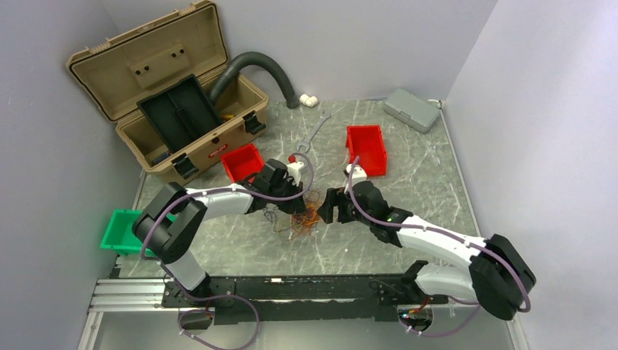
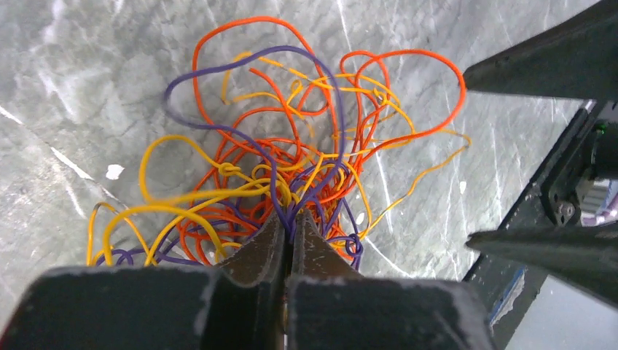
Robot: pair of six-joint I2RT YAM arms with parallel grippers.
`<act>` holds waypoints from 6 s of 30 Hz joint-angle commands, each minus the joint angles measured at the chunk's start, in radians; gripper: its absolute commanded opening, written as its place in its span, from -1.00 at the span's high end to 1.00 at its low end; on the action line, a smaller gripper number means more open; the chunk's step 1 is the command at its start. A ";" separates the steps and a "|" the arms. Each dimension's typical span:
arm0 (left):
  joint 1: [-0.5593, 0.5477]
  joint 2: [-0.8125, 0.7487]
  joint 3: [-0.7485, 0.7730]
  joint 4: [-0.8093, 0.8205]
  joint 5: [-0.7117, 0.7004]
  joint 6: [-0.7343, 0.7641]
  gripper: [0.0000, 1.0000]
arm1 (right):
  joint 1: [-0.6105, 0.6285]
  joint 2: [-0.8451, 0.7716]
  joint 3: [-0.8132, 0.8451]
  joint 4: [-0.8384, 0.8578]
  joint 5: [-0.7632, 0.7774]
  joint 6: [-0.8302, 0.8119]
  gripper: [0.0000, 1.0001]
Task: Untangle the cables
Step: Untie the cable.
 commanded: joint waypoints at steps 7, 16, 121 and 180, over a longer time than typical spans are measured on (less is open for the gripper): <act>0.078 -0.124 -0.141 0.356 0.280 -0.185 1.00 | -0.029 -0.334 -0.155 0.038 -0.048 -0.029 -0.54; 0.091 -0.218 -0.188 0.622 0.407 -0.394 1.00 | -0.035 -0.358 -0.245 0.319 -0.246 0.051 -0.86; -0.079 -0.055 0.366 -0.523 -0.363 0.037 1.00 | -0.390 -0.171 0.048 -0.342 -0.053 -0.059 -0.35; 0.365 -0.714 0.514 -0.954 -0.838 -0.151 1.00 | -0.302 0.092 0.087 -0.314 0.459 0.202 -0.20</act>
